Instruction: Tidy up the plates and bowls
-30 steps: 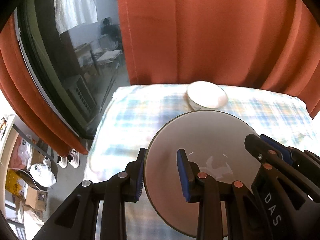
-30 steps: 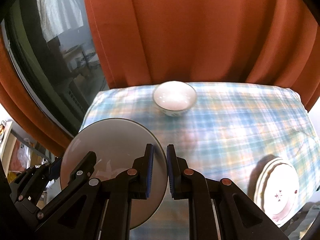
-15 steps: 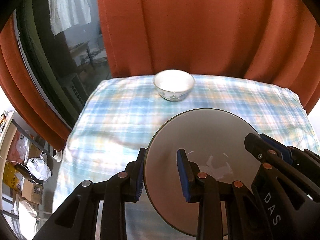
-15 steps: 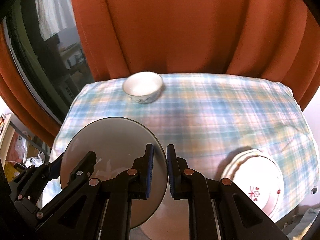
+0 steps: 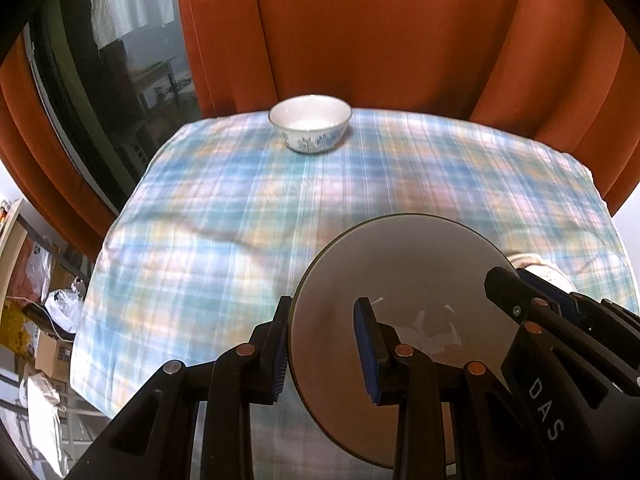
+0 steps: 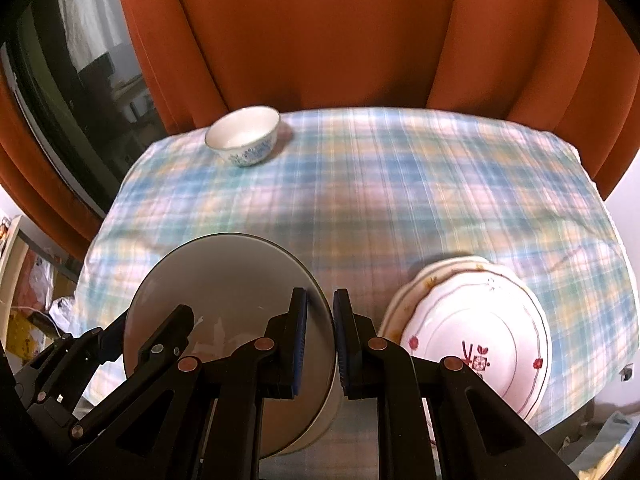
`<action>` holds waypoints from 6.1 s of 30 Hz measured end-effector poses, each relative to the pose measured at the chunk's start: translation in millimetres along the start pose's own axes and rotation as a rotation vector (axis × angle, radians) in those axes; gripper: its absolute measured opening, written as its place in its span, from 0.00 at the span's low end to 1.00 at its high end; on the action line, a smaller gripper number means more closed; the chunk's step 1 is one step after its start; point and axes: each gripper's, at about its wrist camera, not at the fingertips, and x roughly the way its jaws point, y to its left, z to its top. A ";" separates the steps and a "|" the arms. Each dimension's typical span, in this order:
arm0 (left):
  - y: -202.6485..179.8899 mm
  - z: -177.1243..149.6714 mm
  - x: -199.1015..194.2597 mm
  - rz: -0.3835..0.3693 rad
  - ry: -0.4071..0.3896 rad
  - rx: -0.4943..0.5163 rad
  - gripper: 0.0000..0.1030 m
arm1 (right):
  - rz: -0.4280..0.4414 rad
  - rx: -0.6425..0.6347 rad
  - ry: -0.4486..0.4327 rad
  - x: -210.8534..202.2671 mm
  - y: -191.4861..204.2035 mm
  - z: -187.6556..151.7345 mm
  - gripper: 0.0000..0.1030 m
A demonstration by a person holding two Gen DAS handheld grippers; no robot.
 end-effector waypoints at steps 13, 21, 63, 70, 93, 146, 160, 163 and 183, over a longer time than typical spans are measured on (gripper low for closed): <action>-4.2 -20.8 21.9 0.032 0.093 -0.023 0.29 | 0.019 -0.042 0.086 25.9 -6.8 -17.5 0.17; -0.9 -29.0 35.5 0.052 0.136 -0.048 0.29 | 0.027 -0.073 0.133 42.8 -1.4 -22.7 0.17; 49.4 -27.7 6.7 -0.080 0.150 0.052 0.76 | -0.095 0.063 0.109 6.7 34.9 -36.1 0.41; 66.5 -17.6 -11.0 -0.127 0.087 0.108 0.75 | -0.114 0.129 0.070 -13.0 58.5 -35.2 0.70; 75.9 97.3 42.4 -0.080 0.025 0.060 0.70 | 0.006 0.010 0.023 52.8 77.8 91.3 0.73; 62.0 222.4 224.4 0.125 0.064 -0.064 0.24 | 0.096 0.019 0.050 258.3 56.6 232.3 0.20; 66.7 221.4 208.1 0.108 0.068 -0.063 0.20 | 0.074 0.007 0.056 239.6 59.9 237.3 0.15; 65.7 220.3 206.4 0.109 0.066 -0.051 0.20 | 0.074 0.010 0.057 237.7 60.0 235.7 0.15; 49.9 216.9 213.2 0.115 0.074 -0.026 0.20 | 0.067 0.045 0.067 251.3 44.3 227.0 0.19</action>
